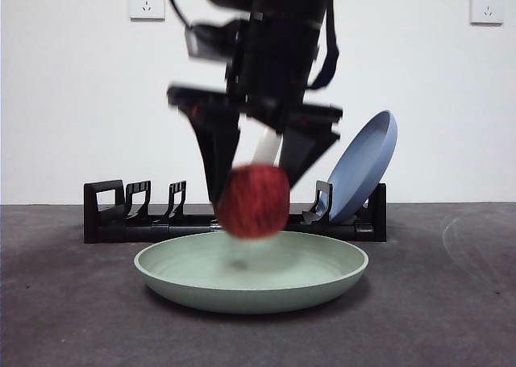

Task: Take the green plate from the plate rack,put the plate on the table,take the apple from the table,put the apple in the plate

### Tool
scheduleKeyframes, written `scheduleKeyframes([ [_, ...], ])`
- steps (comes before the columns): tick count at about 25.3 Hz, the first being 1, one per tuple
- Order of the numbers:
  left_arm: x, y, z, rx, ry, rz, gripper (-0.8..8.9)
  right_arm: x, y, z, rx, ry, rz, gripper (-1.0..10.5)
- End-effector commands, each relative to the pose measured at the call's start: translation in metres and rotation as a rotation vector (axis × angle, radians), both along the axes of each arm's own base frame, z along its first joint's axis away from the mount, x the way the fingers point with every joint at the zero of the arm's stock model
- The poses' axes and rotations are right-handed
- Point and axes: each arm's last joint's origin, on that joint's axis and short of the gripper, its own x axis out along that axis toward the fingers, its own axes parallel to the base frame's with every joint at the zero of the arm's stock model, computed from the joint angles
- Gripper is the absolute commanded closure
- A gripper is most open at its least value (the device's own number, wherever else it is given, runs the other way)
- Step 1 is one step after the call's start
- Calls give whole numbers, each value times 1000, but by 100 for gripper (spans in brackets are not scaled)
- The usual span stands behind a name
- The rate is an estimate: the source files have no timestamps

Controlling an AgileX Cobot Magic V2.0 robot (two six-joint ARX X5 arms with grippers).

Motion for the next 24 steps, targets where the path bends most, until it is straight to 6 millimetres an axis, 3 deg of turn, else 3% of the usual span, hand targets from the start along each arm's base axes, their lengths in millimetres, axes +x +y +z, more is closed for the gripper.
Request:
scheduleKeyframes([
  [1, 0, 0, -1, 0, 2, 6, 620, 1, 4, -14, -32, 26, 8, 957],
  [19, 0, 0, -1, 0, 2, 6, 621, 7, 10, -40, -71, 68, 35, 927],
  [21, 0, 0, -1, 0, 2, 6, 620, 7, 10, -40, -73, 71, 35, 801],
  [24, 0, 0, -1, 0, 2, 6, 620, 7, 9, -40, -76, 74, 33, 489],
])
